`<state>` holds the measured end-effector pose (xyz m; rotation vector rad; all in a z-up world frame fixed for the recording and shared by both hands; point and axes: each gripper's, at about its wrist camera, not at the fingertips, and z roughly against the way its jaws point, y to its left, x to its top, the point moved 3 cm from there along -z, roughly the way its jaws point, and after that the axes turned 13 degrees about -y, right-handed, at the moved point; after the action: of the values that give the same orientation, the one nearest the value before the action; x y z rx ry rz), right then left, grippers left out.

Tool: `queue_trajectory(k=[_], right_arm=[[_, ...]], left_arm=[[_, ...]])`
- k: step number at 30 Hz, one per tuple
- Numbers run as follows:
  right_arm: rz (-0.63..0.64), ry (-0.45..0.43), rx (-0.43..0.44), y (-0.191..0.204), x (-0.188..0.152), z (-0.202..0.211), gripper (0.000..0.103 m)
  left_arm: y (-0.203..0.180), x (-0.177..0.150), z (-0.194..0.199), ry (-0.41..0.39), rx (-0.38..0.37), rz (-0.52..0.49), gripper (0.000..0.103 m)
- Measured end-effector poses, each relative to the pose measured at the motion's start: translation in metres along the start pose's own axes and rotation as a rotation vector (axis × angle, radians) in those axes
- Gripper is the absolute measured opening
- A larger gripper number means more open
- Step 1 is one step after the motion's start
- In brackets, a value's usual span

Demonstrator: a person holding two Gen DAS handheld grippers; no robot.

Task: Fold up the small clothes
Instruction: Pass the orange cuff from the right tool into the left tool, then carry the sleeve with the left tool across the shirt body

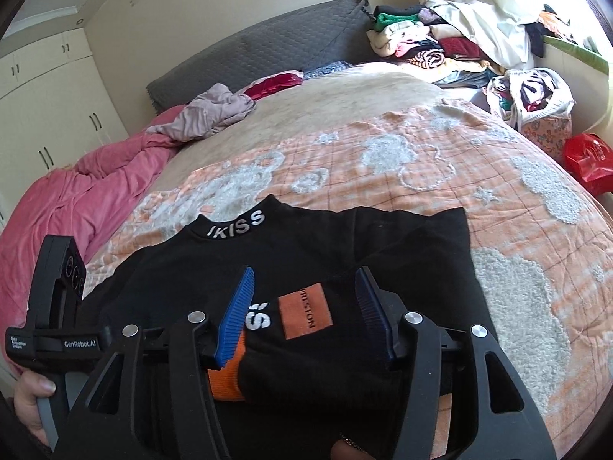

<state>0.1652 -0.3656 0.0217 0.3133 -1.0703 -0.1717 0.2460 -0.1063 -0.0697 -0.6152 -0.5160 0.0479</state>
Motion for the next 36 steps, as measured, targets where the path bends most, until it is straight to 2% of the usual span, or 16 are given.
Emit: queue_trajectory(k=[3, 6, 9, 11, 13, 16, 25, 36], right_arm=[[-0.026, 0.004, -0.034, -0.012, 0.001, 0.002, 0.057], [-0.062, 0.005, -0.054, -0.025, 0.002, 0.006, 0.057], [-0.088, 0.007, -0.076, -0.034, 0.003, 0.007, 0.057], [-0.105, 0.006, -0.093, -0.040, 0.004, 0.009, 0.057], [-0.123, 0.005, -0.109, -0.047, 0.005, 0.009, 0.057], [-0.159, 0.001, -0.144, -0.060, 0.006, 0.012, 0.057], [-0.243, -0.002, -0.204, -0.088, 0.008, 0.017, 0.057], [-0.240, -0.005, -0.212, -0.088, 0.009, 0.016, 0.057]], left_arm=[[-0.008, -0.004, -0.008, 0.006, -0.028, 0.012, 0.060], [-0.015, -0.007, -0.016, 0.011, -0.026, 0.010, 0.059], [-0.020, -0.009, -0.027, 0.002, 0.010, -0.014, 0.055], [-0.023, -0.009, -0.029, -0.013, 0.035, -0.034, 0.046], [-0.023, -0.007, -0.031, -0.030, 0.063, -0.056, 0.020], [-0.024, -0.005, -0.029, -0.030, 0.040, -0.067, 0.009], [-0.033, 0.016, 0.004, -0.128, 0.032, -0.145, 0.006], [-0.019, 0.050, 0.066, -0.298, 0.069, -0.161, 0.005]])
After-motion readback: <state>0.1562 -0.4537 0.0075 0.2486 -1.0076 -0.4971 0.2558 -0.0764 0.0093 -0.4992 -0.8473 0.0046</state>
